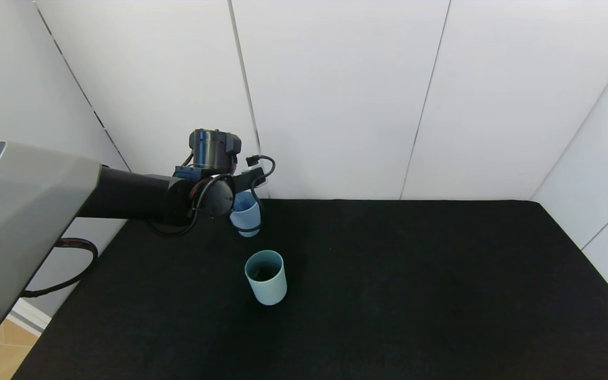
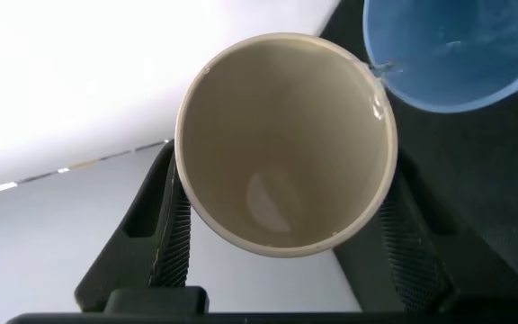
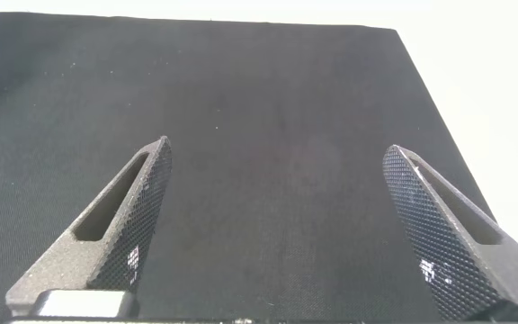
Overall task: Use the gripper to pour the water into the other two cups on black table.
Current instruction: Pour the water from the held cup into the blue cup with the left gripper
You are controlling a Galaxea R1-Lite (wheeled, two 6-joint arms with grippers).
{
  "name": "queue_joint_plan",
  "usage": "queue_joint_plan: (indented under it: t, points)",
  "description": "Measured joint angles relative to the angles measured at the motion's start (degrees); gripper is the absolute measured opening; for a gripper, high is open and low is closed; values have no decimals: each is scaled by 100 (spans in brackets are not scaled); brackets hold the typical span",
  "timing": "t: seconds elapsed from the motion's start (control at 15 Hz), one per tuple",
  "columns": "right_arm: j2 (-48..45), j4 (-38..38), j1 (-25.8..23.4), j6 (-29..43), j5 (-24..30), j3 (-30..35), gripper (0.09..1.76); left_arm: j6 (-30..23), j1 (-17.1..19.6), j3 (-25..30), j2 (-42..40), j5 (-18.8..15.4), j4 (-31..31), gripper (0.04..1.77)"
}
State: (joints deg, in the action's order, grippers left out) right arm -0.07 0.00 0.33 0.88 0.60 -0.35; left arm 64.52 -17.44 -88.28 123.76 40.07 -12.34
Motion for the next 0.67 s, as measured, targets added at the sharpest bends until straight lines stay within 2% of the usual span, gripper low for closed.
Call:
queue_joint_plan:
  t: [0.27, 0.4, 0.67]
  points:
    - [0, 0, 0, 0, -2, 0, 171, -863, -11, 267, -88, -63, 52, 122]
    - [0, 0, 0, -2, -2, 0, 171, -1519, -5, 452, -218, -118, 79, 122]
    - [0, 0, 0, 0, 0, 0, 171, -2695, 41, 1213, -756, -494, 123, 122]
